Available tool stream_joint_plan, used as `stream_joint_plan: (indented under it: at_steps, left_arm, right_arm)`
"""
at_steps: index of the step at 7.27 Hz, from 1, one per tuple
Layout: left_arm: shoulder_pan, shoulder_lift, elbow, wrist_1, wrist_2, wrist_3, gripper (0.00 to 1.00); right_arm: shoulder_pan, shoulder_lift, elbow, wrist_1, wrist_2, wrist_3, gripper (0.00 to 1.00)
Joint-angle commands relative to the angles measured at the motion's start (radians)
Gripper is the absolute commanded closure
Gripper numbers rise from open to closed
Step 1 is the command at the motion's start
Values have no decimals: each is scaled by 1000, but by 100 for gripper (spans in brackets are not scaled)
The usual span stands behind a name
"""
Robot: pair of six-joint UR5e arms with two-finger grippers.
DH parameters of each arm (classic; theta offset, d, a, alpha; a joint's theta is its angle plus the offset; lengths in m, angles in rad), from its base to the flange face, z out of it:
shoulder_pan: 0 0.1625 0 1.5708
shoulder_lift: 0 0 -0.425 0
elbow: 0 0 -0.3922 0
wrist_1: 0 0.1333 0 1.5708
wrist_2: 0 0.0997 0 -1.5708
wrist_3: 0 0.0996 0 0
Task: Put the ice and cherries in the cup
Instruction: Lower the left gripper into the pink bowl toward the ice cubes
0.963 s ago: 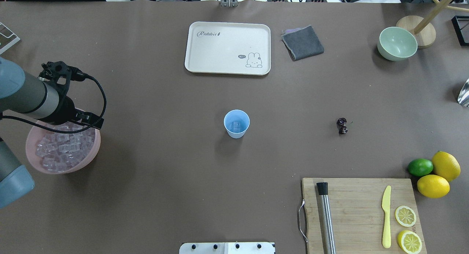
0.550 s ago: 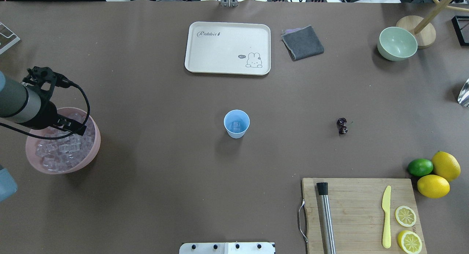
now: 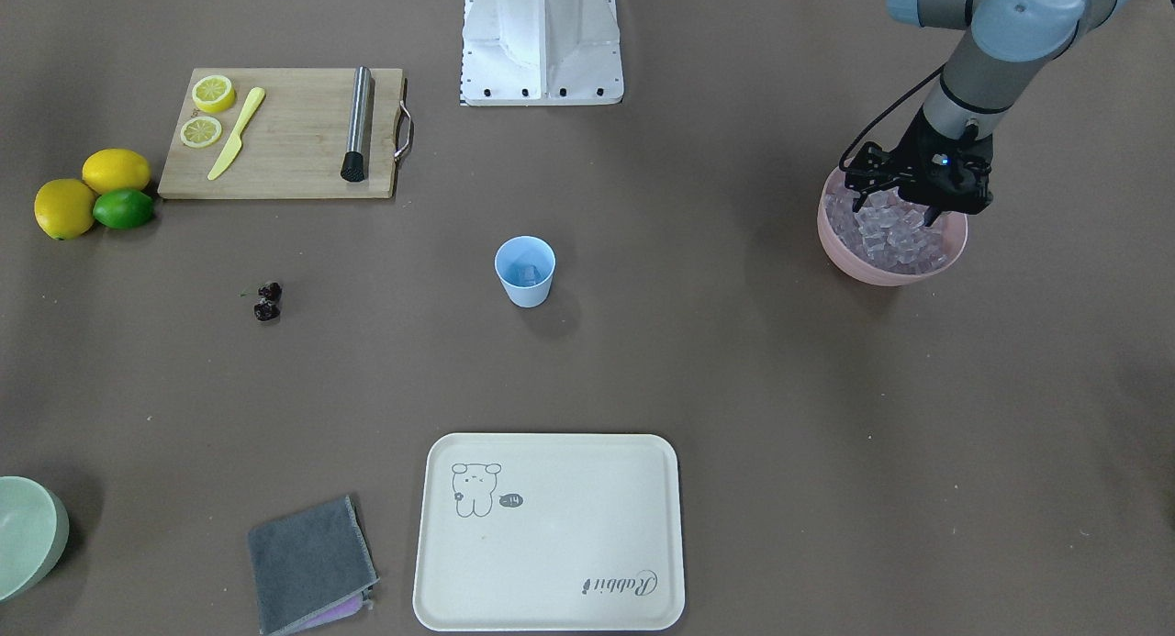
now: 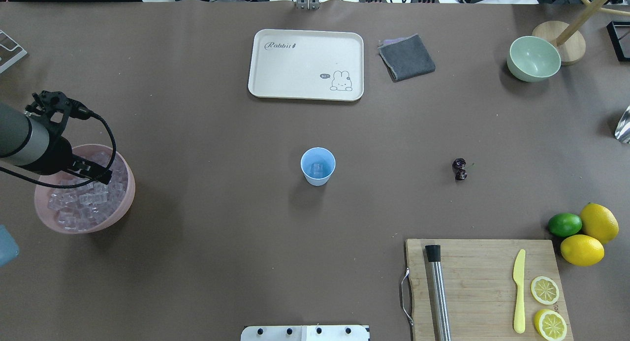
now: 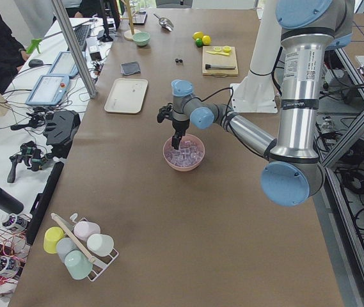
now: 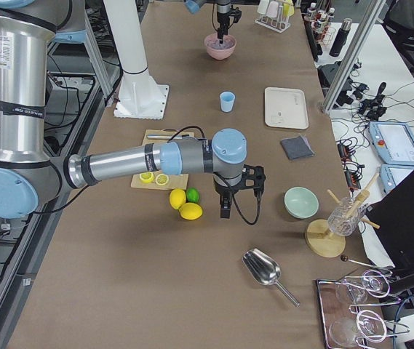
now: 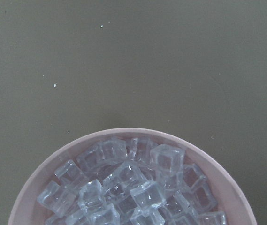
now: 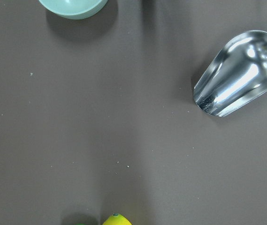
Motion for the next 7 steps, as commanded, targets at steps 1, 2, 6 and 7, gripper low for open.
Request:
stream_joint_plan:
  at_steps: [1, 2, 6, 7]
  left_arm:
    - [2, -8, 19, 0, -5, -1, 3]
    - [1, -7, 26, 0, -5, -1, 3]
    - [7, -7, 43, -2, -5, 2, 9]
    - [8, -11, 58, -11, -5, 2, 9]
  right_arm:
    - [0, 0, -2, 0, -1, -2, 0]
    - [0, 0, -2, 0, -1, -2, 0]
    - [0, 0, -2, 0, -3, -2, 0]
    - [0, -2, -4, 0, -3, -2, 0]
